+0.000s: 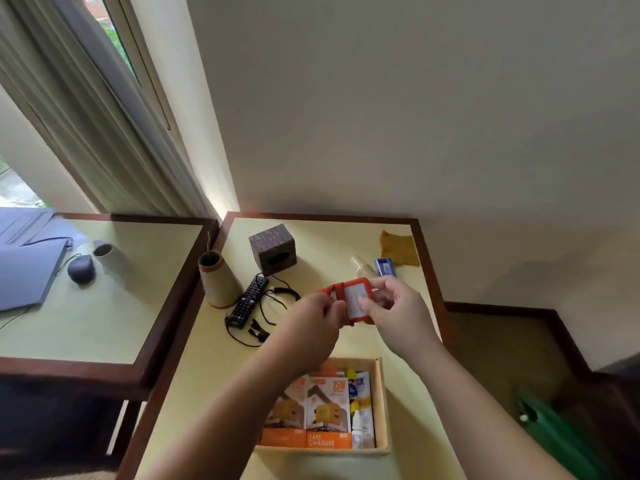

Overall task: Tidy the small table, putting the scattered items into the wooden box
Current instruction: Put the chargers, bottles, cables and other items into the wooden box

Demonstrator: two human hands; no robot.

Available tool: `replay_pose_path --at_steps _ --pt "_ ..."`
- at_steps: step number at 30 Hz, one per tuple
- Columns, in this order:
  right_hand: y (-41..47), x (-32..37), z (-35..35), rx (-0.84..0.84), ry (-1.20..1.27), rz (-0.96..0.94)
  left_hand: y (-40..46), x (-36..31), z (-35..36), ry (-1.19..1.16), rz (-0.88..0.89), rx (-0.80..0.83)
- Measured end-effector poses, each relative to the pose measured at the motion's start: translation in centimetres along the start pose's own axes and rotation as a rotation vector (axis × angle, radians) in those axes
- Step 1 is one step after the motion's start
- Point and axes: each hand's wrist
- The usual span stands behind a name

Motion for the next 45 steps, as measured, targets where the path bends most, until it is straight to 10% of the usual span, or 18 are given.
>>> replay_pose_path --at_steps 7,16,26,36,45 --pt "-2.8 -3.2 3.3 0.363 0.181 0.216 3.2 6.0 -0.7 0.304 -0.036 -0.085" --pt "-4.2 -8.6 7.3 0.379 0.436 0.501 3.8 13.9 2.0 -0.305 -0.376 0.200" --pt "-6.2 -11.0 8.3 0.242 0.370 0.618 3.7 15.8 2.5 -0.201 -0.324 0.427" --pt "-6.8 -12.7 9.3 0.389 -0.410 0.219 2.7 16.2 7.0 0.574 -0.046 0.528" --pt "-6.1 -13.5 9.4 0.445 -0.656 0.012 2.6 17.1 9.4 0.645 0.002 0.425"
Point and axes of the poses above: each hand's wrist, its own y-axis towards the middle knuckle, its own z-axis out of the palm, x = y × z, and after that the axes turned 1 degree about y, right-handed
